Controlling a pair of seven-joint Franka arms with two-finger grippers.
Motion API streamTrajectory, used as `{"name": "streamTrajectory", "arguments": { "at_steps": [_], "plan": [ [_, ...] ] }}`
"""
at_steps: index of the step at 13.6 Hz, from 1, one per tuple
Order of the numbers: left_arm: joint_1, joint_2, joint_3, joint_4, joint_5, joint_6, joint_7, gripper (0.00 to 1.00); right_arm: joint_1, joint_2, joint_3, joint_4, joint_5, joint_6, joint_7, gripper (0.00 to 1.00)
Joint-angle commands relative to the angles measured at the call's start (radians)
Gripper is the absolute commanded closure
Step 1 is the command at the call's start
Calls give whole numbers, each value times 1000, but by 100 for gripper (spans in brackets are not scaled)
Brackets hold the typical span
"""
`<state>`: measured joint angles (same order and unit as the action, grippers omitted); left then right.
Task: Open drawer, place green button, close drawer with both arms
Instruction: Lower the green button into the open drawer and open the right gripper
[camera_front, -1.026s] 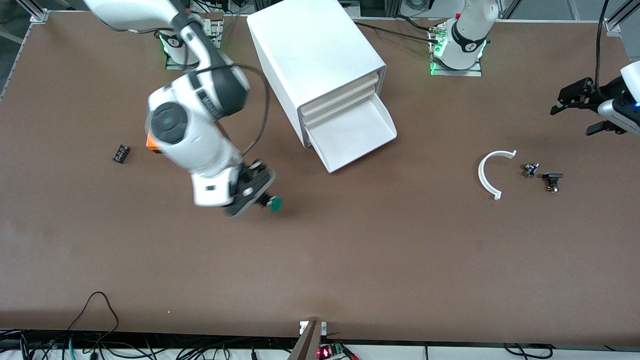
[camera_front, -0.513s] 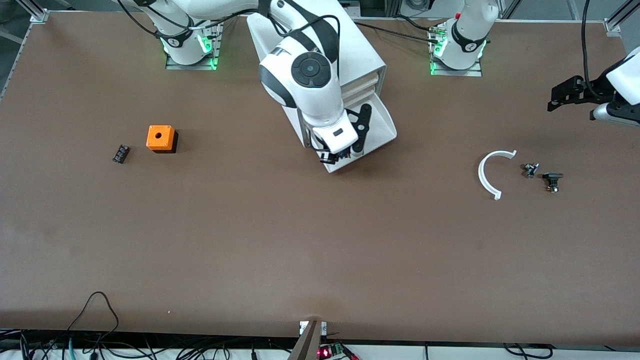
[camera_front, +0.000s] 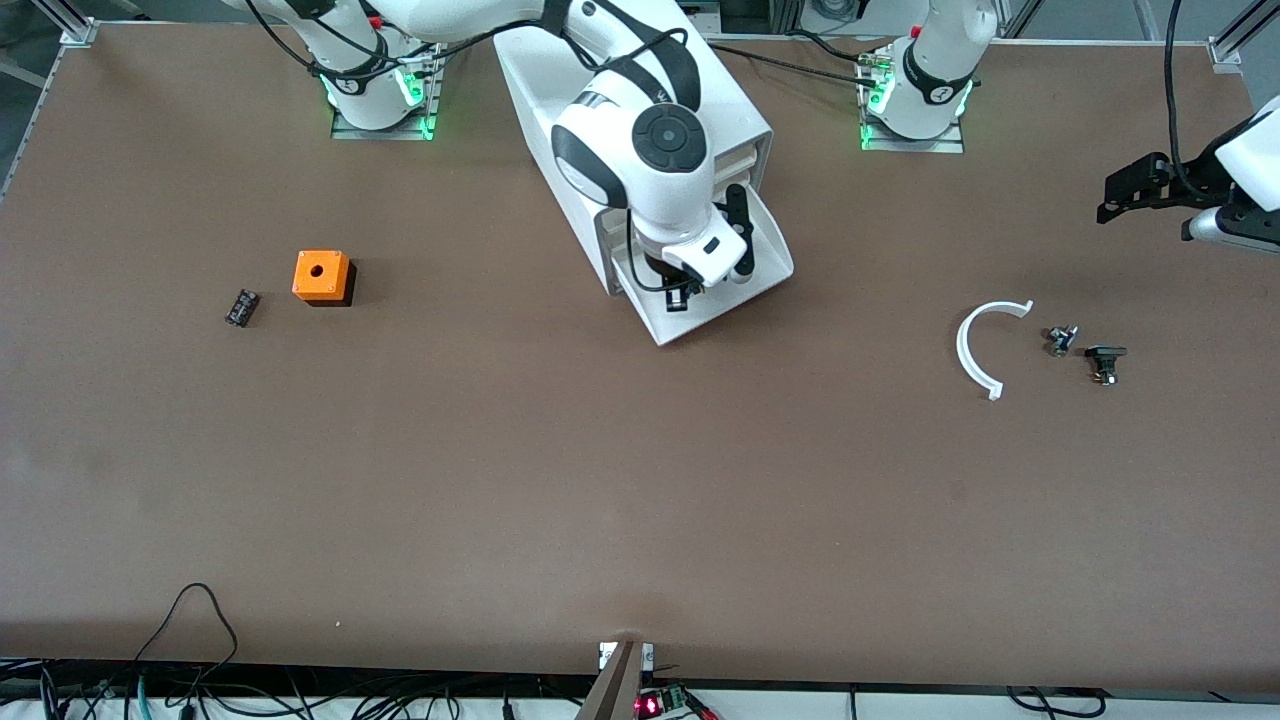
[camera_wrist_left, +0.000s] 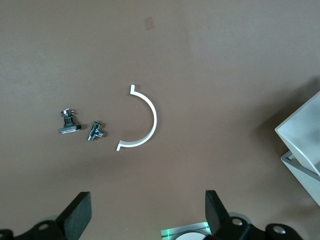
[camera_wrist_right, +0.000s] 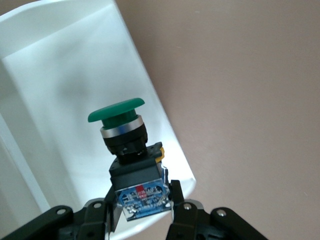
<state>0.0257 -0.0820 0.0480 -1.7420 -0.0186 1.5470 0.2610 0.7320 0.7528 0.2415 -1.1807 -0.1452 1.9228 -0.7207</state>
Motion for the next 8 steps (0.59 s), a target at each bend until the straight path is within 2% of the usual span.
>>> {"name": "streamTrajectory", "arguments": {
  "at_steps": [1, 5, 8],
  "plan": [
    [-9, 4, 3, 13, 25, -4, -13, 0, 70, 52, -8, 36, -36, -18, -6, 75],
    [-9, 5, 3, 15, 25, -4, -11, 0, 72, 60, -8, -33, -40, -2, 0, 75],
    [-7, 5, 3, 15, 25, -4, -11, 0, 83, 91, -7, -40, -88, 36, 59, 72]
  ]
}}
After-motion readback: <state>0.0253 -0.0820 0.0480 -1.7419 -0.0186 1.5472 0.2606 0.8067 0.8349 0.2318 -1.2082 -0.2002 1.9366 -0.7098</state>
